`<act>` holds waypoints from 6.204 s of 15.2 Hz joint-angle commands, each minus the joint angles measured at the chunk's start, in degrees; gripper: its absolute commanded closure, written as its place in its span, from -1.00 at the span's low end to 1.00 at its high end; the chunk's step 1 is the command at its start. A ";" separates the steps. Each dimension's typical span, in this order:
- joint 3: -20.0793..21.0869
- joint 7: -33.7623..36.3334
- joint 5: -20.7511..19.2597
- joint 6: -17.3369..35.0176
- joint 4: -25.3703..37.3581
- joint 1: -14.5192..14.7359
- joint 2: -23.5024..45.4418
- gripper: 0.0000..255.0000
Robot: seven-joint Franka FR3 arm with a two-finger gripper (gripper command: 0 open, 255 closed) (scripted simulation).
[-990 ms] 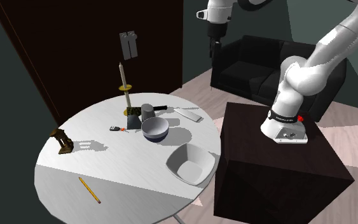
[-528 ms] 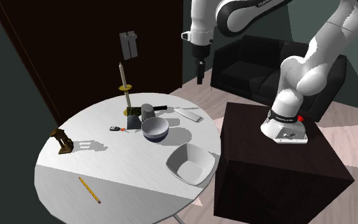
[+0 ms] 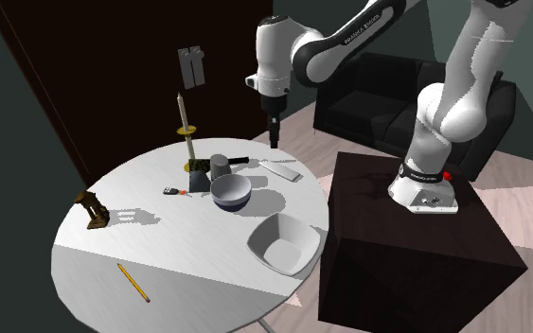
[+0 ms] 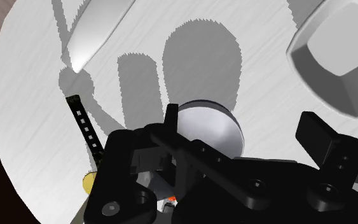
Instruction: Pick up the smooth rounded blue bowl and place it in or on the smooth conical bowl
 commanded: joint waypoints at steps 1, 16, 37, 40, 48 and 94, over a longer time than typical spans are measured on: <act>0.47 1.63 -1.25 2.93 1.48 0.26 4.70 -1.00; -0.89 9.10 -9.45 9.70 26.23 5.34 38.32 -1.00; -2.37 9.97 -11.02 12.44 35.84 7.05 50.94 1.00; -2.37 9.97 -11.02 12.44 35.84 7.05 50.94 1.00; -2.06 9.68 -10.73 11.27 35.16 6.84 49.08 1.00; 8.32 27.49 -5.56 2.65 10.62 17.60 18.02 1.00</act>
